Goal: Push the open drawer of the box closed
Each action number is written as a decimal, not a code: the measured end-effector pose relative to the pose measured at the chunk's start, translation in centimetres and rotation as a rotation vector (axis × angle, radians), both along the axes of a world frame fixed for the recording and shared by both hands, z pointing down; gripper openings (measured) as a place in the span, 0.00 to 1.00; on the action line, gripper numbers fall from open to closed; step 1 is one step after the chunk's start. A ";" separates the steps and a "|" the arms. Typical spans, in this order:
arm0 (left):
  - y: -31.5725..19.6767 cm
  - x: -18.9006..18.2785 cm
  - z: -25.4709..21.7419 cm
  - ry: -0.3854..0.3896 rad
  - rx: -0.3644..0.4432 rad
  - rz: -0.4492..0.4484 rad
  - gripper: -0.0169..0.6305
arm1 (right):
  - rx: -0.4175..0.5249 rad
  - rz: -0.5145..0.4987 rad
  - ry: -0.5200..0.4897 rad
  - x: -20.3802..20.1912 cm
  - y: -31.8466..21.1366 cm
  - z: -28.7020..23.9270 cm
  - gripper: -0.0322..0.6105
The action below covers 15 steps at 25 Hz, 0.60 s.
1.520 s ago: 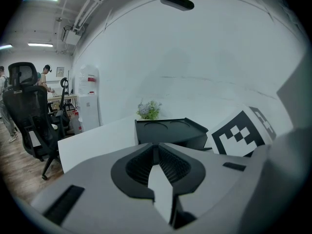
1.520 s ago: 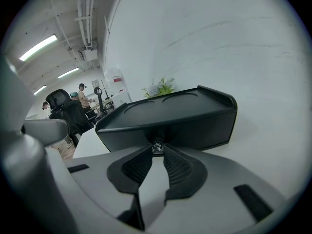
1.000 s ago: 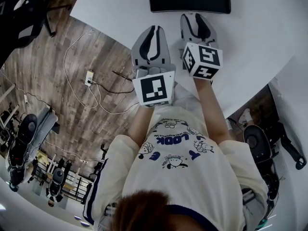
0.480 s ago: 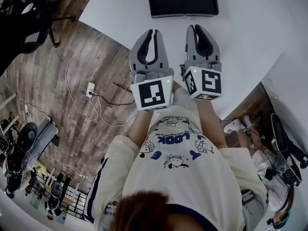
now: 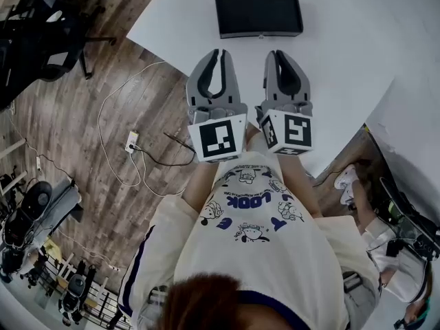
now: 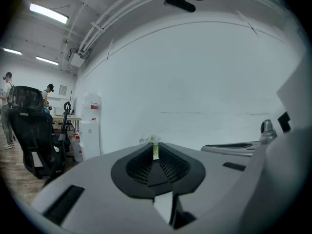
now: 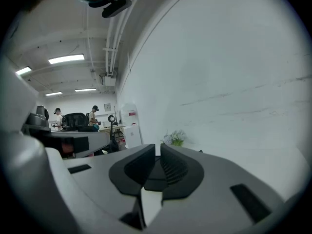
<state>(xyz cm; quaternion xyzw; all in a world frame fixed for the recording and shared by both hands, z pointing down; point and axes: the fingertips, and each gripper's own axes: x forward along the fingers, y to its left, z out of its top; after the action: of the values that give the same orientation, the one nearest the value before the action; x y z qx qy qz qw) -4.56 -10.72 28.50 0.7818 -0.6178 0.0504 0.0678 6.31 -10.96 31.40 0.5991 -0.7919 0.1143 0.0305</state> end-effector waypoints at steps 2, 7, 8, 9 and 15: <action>0.0 -0.1 -0.7 -0.002 0.013 0.002 0.09 | 0.005 -0.001 -0.010 -0.2 0.2 -0.6 0.13; -0.1 -0.3 -1.9 0.001 0.032 0.002 0.09 | 0.008 -0.011 -0.020 -0.9 0.1 -1.5 0.12; 0.0 -0.2 -2.0 0.002 0.033 0.003 0.09 | 0.010 -0.012 -0.021 -0.9 0.1 -1.6 0.12; 0.0 -0.1 -2.1 0.003 0.034 0.002 0.09 | 0.011 -0.013 -0.022 -0.9 0.1 -1.7 0.12; -0.2 -0.4 -3.0 0.004 0.042 -0.001 0.09 | 0.020 -0.021 -0.019 -1.1 -0.4 -2.6 0.12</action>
<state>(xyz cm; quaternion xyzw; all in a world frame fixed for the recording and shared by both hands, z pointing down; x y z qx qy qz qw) -4.97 -10.88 25.50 0.7828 -0.6191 0.0357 0.0525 5.17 -11.32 28.84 0.5898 -0.7996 0.1117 0.0181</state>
